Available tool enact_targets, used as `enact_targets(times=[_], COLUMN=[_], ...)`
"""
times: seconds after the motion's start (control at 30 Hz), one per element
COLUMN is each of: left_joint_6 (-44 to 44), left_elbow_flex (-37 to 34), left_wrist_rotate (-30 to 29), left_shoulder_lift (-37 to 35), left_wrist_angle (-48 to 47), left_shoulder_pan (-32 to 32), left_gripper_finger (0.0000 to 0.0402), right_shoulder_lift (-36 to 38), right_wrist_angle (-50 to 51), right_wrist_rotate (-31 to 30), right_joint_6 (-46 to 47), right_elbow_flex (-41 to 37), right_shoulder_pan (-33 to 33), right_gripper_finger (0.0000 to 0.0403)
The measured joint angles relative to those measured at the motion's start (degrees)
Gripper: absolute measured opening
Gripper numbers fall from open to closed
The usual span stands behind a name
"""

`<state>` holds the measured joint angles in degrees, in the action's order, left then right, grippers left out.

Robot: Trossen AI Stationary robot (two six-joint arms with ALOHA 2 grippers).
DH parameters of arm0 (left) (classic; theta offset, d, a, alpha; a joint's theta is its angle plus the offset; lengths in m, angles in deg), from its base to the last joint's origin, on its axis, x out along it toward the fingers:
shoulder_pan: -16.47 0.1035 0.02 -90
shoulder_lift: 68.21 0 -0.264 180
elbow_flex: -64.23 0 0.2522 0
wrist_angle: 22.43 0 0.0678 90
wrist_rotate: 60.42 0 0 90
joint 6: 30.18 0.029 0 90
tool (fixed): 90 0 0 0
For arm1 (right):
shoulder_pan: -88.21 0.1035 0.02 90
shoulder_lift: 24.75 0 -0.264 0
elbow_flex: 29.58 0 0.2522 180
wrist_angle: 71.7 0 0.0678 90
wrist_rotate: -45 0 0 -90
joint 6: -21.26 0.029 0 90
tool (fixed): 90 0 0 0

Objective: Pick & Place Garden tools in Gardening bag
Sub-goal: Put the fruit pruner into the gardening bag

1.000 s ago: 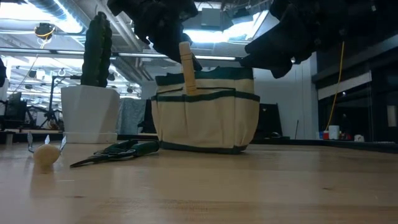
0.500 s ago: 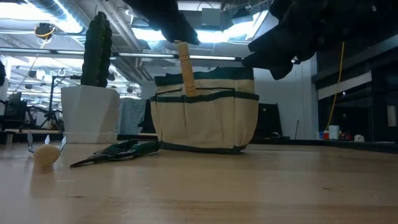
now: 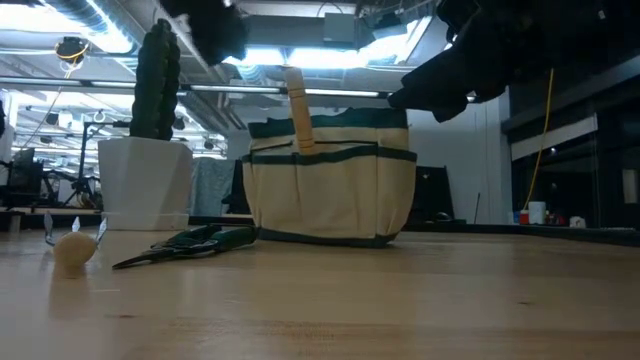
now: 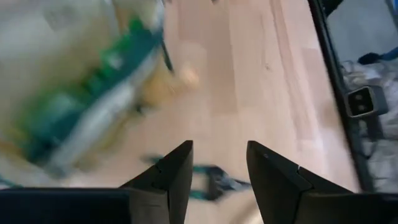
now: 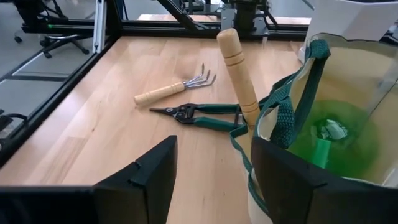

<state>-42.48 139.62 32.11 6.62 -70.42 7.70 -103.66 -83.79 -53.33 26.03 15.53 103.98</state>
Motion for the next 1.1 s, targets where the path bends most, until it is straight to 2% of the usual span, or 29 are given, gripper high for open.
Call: enact_targets(times=[0.13,0.37,0.53,0.77,1.1], left_joint_6=[-15.1,-38.3,-48.3,-49.1,-47.4], left_elbow_flex=[-2.7,-8.8,-11.6,-11.8,-11.6], left_wrist_rotate=[-1.6,-16.6,-18.8,-18.7,-18.3], left_shoulder_lift=[1.4,6.2,10.5,17.3,23.3], left_wrist_angle=[-0.4,-0.3,0.7,9.1,9.6], left_shoulder_pan=[-3.4,-5.7,-5.8,-6.3,-6.2], left_gripper_finger=[0.0146,0.0148,0.0146,0.0148,0.0148], right_shoulder_lift=[0.0,0.0,0.0,0.0,0.0], right_wrist_angle=[0.0,-0.1,-0.1,-0.1,-0.1], right_wrist_rotate=[0.0,0.0,0.0,0.0,0.0], right_joint_6=[-0.5,-0.8,-0.8,-1.2,-0.7], right_elbow_flex=[0.0,0.0,0.0,0.0,0.0], right_shoulder_pan=[-0.2,-0.5,-0.5,-0.5,-0.5], right_gripper_finger=[0.0206,0.0206,0.0206,0.0206,0.0206])
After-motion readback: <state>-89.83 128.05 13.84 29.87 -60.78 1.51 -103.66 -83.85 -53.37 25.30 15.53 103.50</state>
